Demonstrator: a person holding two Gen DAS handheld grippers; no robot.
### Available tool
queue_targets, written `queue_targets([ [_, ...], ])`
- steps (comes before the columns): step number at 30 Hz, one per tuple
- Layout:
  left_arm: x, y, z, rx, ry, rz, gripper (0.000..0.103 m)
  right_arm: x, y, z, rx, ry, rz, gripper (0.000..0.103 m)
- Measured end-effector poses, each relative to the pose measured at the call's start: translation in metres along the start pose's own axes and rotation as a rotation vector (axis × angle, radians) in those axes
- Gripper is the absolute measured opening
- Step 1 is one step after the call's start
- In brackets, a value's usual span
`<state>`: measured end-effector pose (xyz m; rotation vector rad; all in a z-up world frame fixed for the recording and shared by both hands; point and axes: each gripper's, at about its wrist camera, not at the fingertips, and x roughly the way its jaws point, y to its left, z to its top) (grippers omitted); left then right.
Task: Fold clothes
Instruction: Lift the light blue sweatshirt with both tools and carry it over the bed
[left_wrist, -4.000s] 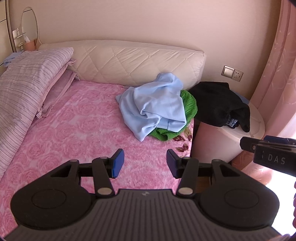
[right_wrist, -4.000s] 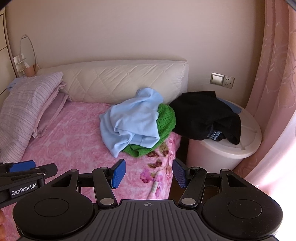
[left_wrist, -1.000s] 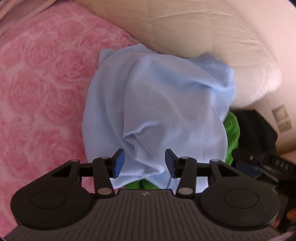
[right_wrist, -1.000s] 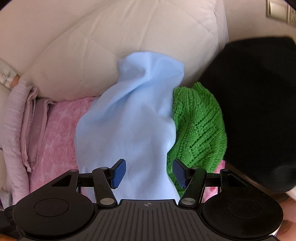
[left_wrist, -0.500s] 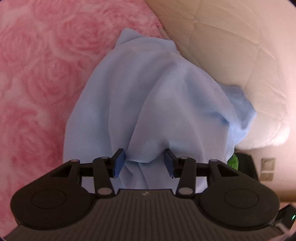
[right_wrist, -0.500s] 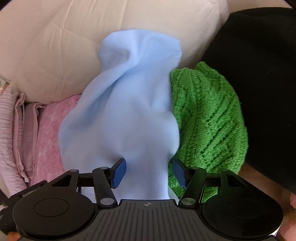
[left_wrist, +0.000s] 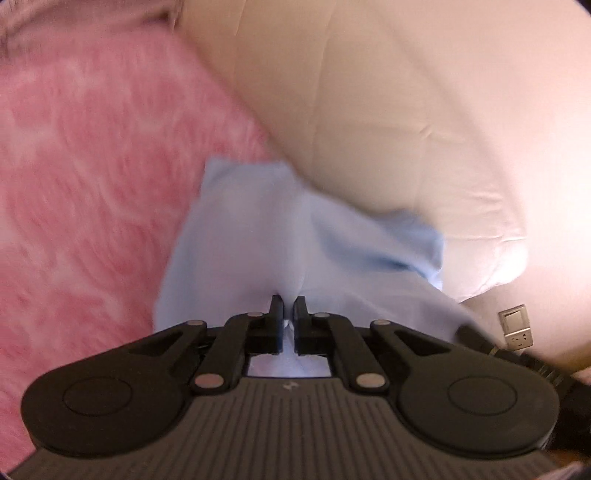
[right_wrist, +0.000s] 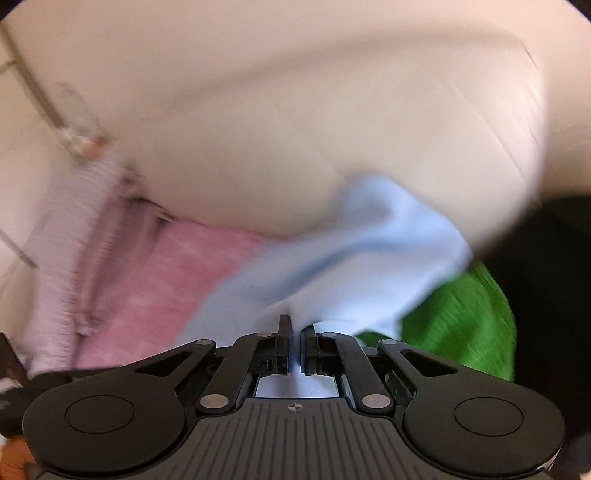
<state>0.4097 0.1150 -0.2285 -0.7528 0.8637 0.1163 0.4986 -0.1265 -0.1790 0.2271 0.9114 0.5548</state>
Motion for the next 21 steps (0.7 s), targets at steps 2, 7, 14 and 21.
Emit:
queue_targets([
  [2,-0.034,-0.001,-0.001,0.008,-0.067,-0.001,0.002,-0.023,0.026,0.004,-0.044,-0.061,0.078,0.002],
  [7,-0.129,0.013,-0.021,-0.024,-0.207,-0.025,0.001,-0.076,0.093,0.002,-0.139,-0.160,0.269,0.002],
  [14,-0.312,0.046,-0.078,-0.076,-0.486,0.000,0.001,-0.150,0.197,-0.035,-0.258,-0.231,0.557,0.002],
  [21,-0.483,0.085,-0.171,-0.140,-0.691,0.056,0.001,-0.237,0.315,-0.099,-0.349,-0.250,0.850,0.002],
])
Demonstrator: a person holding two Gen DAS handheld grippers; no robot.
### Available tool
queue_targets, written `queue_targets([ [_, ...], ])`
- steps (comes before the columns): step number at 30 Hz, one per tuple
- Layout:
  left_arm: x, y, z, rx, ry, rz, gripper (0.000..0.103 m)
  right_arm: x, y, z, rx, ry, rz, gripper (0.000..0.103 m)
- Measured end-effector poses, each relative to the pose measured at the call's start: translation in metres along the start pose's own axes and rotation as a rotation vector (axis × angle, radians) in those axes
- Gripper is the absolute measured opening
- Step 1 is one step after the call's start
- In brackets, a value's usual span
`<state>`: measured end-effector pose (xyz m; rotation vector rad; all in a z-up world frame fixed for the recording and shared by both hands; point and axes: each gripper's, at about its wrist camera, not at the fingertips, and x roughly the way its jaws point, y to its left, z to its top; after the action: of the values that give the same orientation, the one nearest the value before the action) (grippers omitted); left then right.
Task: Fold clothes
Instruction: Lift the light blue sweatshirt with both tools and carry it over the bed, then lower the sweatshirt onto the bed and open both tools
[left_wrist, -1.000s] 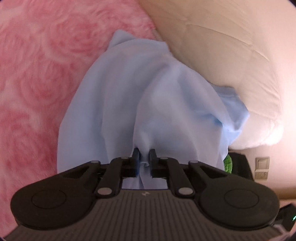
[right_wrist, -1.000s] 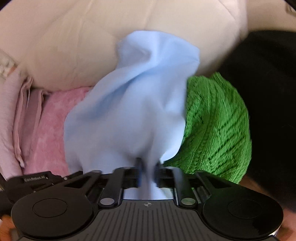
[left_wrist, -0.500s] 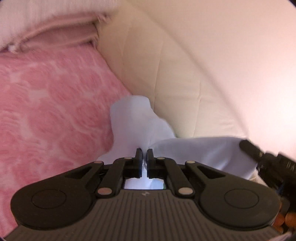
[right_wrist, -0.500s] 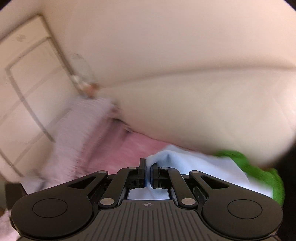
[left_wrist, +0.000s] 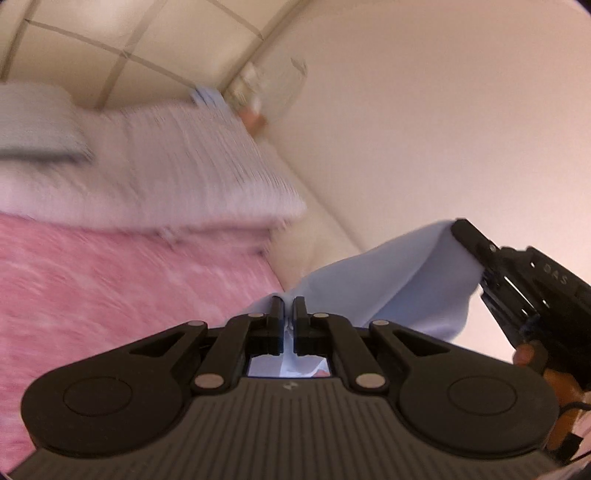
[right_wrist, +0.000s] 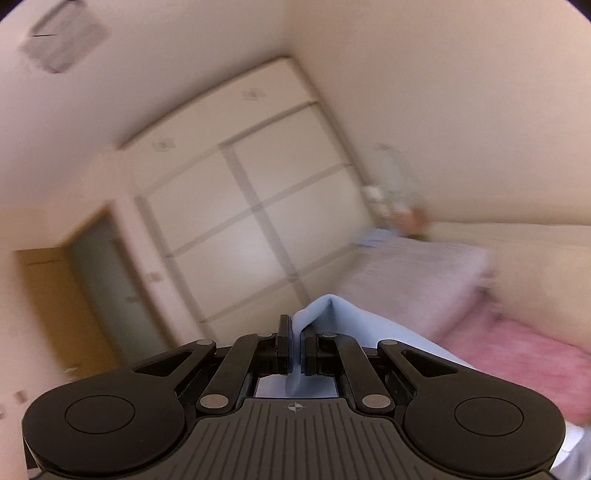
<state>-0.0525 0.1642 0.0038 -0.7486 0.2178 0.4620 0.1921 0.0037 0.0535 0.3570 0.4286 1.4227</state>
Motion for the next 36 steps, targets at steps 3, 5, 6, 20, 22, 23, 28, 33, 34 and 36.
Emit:
queue_targets([
  [3,-0.082,0.023,0.014,-0.003,-0.098,0.044,0.001,0.010,0.072,-0.012,-0.023,-0.009,0.129,0.002],
  [5,-0.135,0.037,0.026,0.020,-0.164,0.085,0.001,0.018,0.114,-0.022,-0.027,-0.017,0.202,0.002],
  [6,-0.162,0.044,0.032,0.034,-0.197,0.111,0.002,0.026,0.134,-0.028,-0.025,-0.017,0.232,0.002],
  [20,-0.346,0.209,-0.052,-0.341,0.075,0.846,0.009,0.124,0.255,-0.235,-0.077,1.060,0.209,0.062],
  [22,-0.355,0.210,-0.074,-0.330,0.111,0.884,0.009,0.109,0.236,-0.241,-0.128,1.026,0.118,0.063],
  [23,-0.354,0.207,-0.083,-0.326,0.129,0.891,0.009,0.103,0.226,-0.243,-0.146,1.009,0.078,0.063],
  [28,-0.316,0.183,-0.110,-0.261,0.230,0.875,0.009,0.074,0.188,-0.247,-0.122,0.998,-0.023,0.063],
  [33,-0.269,0.141,-0.126,-0.122,0.314,0.852,0.013,0.040,0.167,-0.237,-0.099,1.042,-0.050,0.063],
  [34,-0.263,0.135,-0.130,-0.106,0.321,0.853,0.013,0.033,0.162,-0.236,-0.097,1.046,-0.062,0.062],
  [36,-0.254,0.122,-0.138,-0.078,0.340,0.864,0.013,0.020,0.152,-0.236,-0.096,1.054,-0.088,0.063],
])
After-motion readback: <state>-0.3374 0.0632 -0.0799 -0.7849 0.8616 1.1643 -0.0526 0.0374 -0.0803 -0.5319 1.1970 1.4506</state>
